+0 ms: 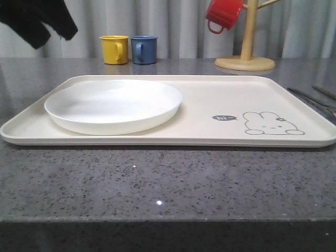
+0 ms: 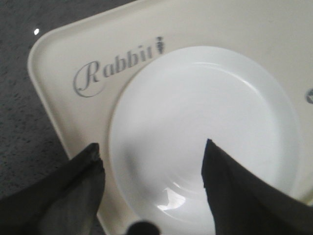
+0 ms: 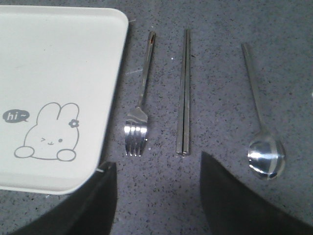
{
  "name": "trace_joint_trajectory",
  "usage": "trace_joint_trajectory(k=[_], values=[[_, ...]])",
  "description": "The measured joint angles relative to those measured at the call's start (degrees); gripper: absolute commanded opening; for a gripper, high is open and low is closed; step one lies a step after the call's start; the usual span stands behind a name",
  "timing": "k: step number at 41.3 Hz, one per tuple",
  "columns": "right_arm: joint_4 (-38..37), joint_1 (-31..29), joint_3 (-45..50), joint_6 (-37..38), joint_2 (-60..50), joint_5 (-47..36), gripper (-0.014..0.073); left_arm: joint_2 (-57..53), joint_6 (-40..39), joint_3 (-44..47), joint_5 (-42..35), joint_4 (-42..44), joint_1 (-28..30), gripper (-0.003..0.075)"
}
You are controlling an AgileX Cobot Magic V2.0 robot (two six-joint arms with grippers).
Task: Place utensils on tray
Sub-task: 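Open the left gripper and withdraw it from the plate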
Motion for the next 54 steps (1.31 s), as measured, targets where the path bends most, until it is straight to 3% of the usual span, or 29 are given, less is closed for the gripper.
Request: trace_joint_trajectory(k=[9,17,23,34,54], values=[[0.0,0.0,0.0,0.0,0.0,0.0,0.0417,-11.5,-3.4,1.7,2.8,9.2,-15.8,0.037],[0.0,0.0,0.0,0.0,0.0,0.0,0.0417,-22.1,-18.9,7.7,2.4,24.1,-28.0,0.037],[0.0,0.0,0.0,0.0,0.0,0.2,0.0416,-28.4,-25.8,12.4,2.0,27.6,-29.9,0.037],[0.0,1.7,-3.5,0.0,3.2,8.3,0.0412,-36.8,-28.0,19.4,2.0,29.2,-29.9,0.037],[0.1,4.8,-21.7,-1.0,27.0,22.8,0.0412,-38.0,-28.1,20.5,3.1,29.3,-29.9,0.037]])
